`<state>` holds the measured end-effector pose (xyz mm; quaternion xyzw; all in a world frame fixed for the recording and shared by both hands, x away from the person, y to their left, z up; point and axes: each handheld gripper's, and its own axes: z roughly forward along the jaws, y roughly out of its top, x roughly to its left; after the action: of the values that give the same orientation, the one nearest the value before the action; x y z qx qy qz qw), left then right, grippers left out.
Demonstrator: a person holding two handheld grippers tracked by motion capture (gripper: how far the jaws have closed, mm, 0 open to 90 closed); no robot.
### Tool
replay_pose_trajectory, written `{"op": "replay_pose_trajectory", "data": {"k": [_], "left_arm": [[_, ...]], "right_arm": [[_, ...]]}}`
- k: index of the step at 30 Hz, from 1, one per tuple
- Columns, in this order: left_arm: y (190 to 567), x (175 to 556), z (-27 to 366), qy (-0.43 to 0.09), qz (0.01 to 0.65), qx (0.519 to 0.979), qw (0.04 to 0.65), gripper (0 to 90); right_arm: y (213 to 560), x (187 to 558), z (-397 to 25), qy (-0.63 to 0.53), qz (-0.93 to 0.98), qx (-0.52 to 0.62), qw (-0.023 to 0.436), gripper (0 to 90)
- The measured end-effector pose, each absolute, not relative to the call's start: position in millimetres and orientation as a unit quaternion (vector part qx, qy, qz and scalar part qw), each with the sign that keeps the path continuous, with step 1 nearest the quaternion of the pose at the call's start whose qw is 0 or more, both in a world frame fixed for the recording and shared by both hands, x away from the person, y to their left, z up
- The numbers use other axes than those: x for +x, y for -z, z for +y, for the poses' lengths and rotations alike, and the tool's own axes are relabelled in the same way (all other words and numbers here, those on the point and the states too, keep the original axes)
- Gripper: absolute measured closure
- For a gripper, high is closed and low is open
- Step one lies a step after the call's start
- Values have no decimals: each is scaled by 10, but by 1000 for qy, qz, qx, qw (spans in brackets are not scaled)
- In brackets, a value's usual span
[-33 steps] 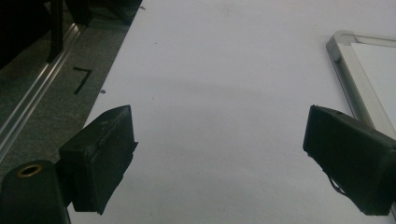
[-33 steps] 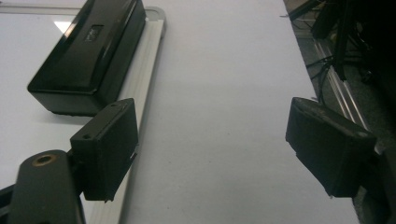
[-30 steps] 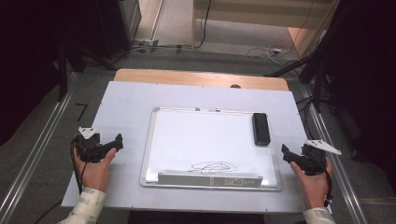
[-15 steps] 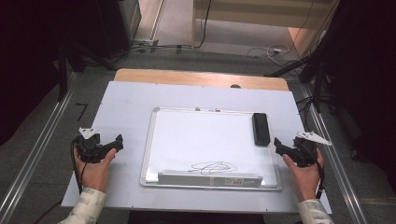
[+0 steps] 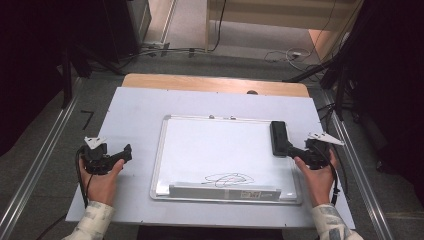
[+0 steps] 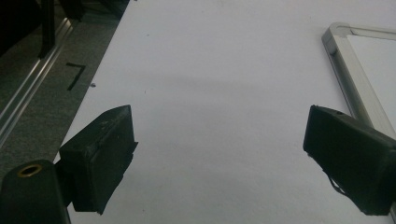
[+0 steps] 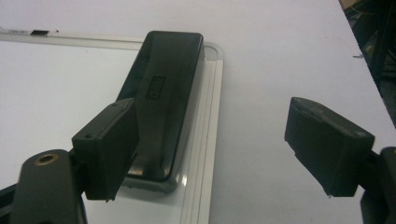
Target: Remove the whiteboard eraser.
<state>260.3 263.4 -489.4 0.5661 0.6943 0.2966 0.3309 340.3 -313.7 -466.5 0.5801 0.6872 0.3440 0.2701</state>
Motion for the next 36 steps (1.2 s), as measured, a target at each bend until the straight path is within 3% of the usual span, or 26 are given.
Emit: {"op": "replay_pose_trajectory", "data": {"k": [28, 36], "left_arm": [[4905, 2611, 2649, -294, 696, 566, 330, 95], [4906, 2610, 2654, -293, 696, 567, 330, 95]], "right_arm": [[4728, 3864, -2763, -334, 696, 580, 260, 182], [4809, 4054, -2663, -315, 696, 593, 255, 242]]}}
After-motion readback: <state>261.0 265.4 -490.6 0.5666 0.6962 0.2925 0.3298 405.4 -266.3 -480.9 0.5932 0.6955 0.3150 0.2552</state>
